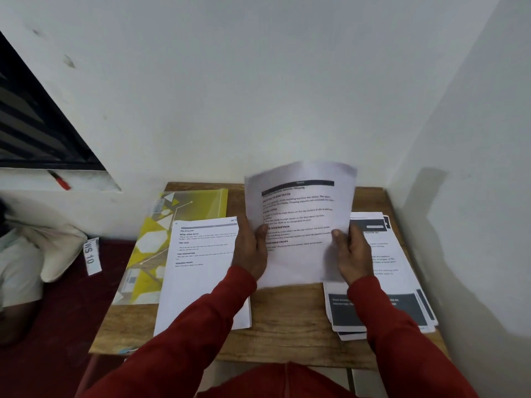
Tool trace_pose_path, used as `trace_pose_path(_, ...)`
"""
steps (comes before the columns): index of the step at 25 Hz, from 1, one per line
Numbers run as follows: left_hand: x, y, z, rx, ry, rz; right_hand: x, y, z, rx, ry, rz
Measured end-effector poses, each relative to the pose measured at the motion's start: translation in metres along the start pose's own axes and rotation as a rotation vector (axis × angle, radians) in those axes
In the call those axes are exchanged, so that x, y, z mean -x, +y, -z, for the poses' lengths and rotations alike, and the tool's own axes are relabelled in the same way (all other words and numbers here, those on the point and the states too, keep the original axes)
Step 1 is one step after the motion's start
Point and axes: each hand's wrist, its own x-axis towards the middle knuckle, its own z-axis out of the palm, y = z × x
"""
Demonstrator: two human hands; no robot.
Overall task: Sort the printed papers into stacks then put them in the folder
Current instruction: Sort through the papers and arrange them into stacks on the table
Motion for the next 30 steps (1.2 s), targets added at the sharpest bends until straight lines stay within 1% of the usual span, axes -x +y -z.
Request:
trace_pose_path(1, -0.005, -0.005, 0.001, -0.029, -0.025, 0.045, -0.003, 0.001, 0.000, 0.028, -0.004, -0.023)
trace_pose_path(4, -0.009, -0.034, 0.000, -0.173, -0.146, 0.355, -0.005, 0.018, -0.007, 0.195, -0.061, -0.167)
trace_pose_path(5, -0.006, -0.043, 0.000, -0.218, -0.182, 0.416, -0.003, 0.027, -0.011, 0.241, -0.093, -0.204)
trace_pose_path(7, 0.000, -0.052, 0.001, -0.321, -0.245, 0.437, 0.003, 0.039, -0.017, 0.286, -0.153, -0.252)
trace_pose_path(9, 0.002, -0.055, 0.002, -0.517, -0.343, 0.410, 0.005, 0.044, -0.016, 0.326, -0.164, -0.262)
trace_pose_path(10, 0.004, -0.053, 0.002, -0.660, -0.387, 0.390, 0.003, 0.045, -0.011, 0.350, -0.143, -0.259)
trace_pose_path(12, 0.010, -0.047, -0.001, -0.908, -0.414, 0.263, -0.002, 0.049, 0.008, 0.410, -0.066, -0.213)
trace_pose_path(13, 0.014, -0.043, -0.006, -0.938, -0.425, 0.178, -0.006, 0.055, 0.022, 0.454, -0.007, -0.191)
trace_pose_path(14, 0.018, -0.040, -0.014, -0.901, -0.459, 0.111, -0.012, 0.062, 0.038, 0.514, 0.063, -0.190)
trace_pose_path(16, 0.026, -0.032, -0.037, -0.768, -0.605, 0.012, -0.029, 0.079, 0.071, 0.662, 0.161, -0.254)
trace_pose_path(17, 0.030, -0.029, -0.051, -0.731, -0.693, -0.033, -0.037, 0.085, 0.087, 0.723, 0.160, -0.315)
trace_pose_path(19, 0.038, -0.027, -0.075, -0.742, -0.844, -0.077, -0.050, 0.098, 0.106, 0.768, 0.083, -0.423)
trace_pose_path(21, 0.043, -0.032, -0.090, -0.791, -0.914, -0.048, -0.057, 0.108, 0.114, 0.750, 0.012, -0.469)
trace_pose_path(23, 0.044, -0.036, -0.096, -0.832, -0.925, -0.035, -0.062, 0.114, 0.117, 0.766, -0.011, -0.470)
trace_pose_path(27, 0.043, -0.038, -0.098, -0.856, -0.867, -0.082, -0.070, 0.111, 0.110, 0.868, -0.027, -0.516)
trace_pose_path(30, 0.044, -0.038, -0.101, -0.878, -0.847, -0.106, -0.064, 0.110, 0.100, 0.940, -0.003, -0.524)
